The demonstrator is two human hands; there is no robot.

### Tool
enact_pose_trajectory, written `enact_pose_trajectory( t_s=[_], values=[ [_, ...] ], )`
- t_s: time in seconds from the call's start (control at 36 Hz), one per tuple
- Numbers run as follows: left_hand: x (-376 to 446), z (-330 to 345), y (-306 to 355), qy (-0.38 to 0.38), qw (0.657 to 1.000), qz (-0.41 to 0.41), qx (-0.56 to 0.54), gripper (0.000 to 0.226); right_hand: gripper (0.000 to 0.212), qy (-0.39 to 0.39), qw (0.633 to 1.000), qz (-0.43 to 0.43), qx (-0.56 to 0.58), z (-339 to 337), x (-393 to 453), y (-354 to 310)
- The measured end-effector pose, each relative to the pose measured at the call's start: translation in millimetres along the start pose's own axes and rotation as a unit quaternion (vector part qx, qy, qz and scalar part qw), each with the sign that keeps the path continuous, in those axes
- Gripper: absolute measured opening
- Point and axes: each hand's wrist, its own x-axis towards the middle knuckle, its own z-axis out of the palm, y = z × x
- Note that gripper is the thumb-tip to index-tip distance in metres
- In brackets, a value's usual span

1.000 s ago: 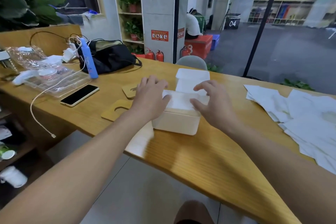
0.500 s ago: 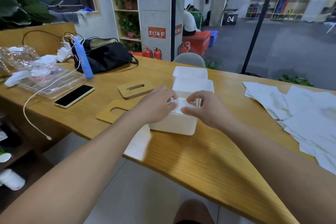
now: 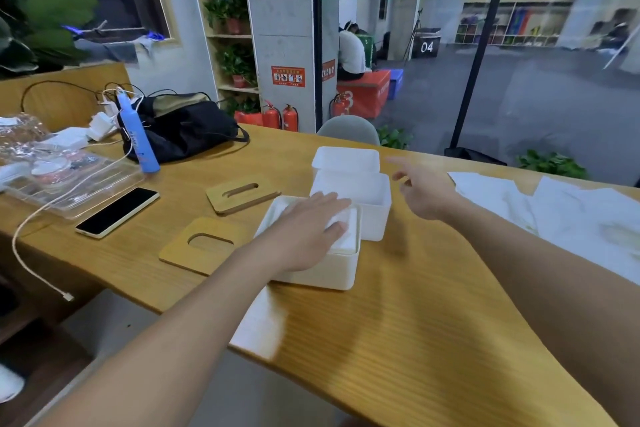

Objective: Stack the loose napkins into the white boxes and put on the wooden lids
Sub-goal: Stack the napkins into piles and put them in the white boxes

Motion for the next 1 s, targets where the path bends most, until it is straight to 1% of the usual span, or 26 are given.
enact_pose_trajectory(
  t_s=[0.06, 0.11, 0.22, 0.31, 0.42, 0.53, 0.61, 0.75, 0.92, 0.97, 1.0],
  values=[
    [0.5, 1.5, 1.4, -0.008, 1.0, 0.008, 0.007, 0.05, 0.076, -0.045, 0.998, -0.028, -0.032, -2.4, 6.6, -0.4],
    [1.8, 3.7, -0.8, -0.006, 1.0, 0.014, 0.018, 0.05, 0.082, -0.069, 0.996, -0.041, -0.041, -3.1, 13.1, 0.0],
    [4.7, 6.1, -7.0, -0.014, 1.0, 0.014, 0.014, 0.043, 0.083, -0.096, 0.993, -0.053, -0.035, 4.4, 21.9, 1.2],
    [4.1, 4.6, -4.3, -0.015, 1.0, 0.014, 0.012, 0.041, 0.074, -0.082, 0.995, -0.049, -0.023, 12.5, 24.4, 2.3],
    [1.5, 3.4, -1.0, -0.001, 1.0, 0.009, 0.019, 0.039, 0.053, -0.044, 0.998, -0.052, 0.013, 19.0, 25.8, 9.4],
    [0.3, 4.5, -3.4, 0.009, 1.0, 0.005, 0.013, 0.045, 0.03, 0.009, 0.999, -0.036, 0.026, 17.2, 24.3, 24.5],
    [0.8, 6.3, -6.5, 0.012, 1.0, 0.001, 0.013, 0.041, 0.018, 0.041, 0.998, -0.015, 0.045, 10.8, 16.4, 39.2],
    [2.3, 6.2, -4.6, 0.017, 1.0, -0.011, 0.009, 0.04, 0.01, 0.05, 0.996, 0.004, 0.068, -3.0, -8.3, 60.2],
    [0.6, 3.3, 1.9, 0.037, 0.999, -0.021, 0.007, 0.039, 0.004, 0.068, 0.995, 0.01, 0.065, -20.2, -47.8, 73.9],
    [8.5, 3.8, -1.7, 0.036, 0.999, -0.025, 0.003, 0.036, 0.002, 0.07, 0.996, 0.009, 0.062, -26.1, -65.6, 77.1],
    [14.3, 5.2, -5.8, 0.042, 0.999, -0.026, 0.003, 0.032, 0.005, 0.073, 0.995, 0.006, 0.063, -28.9, -74.9, 78.4]
  ],
)
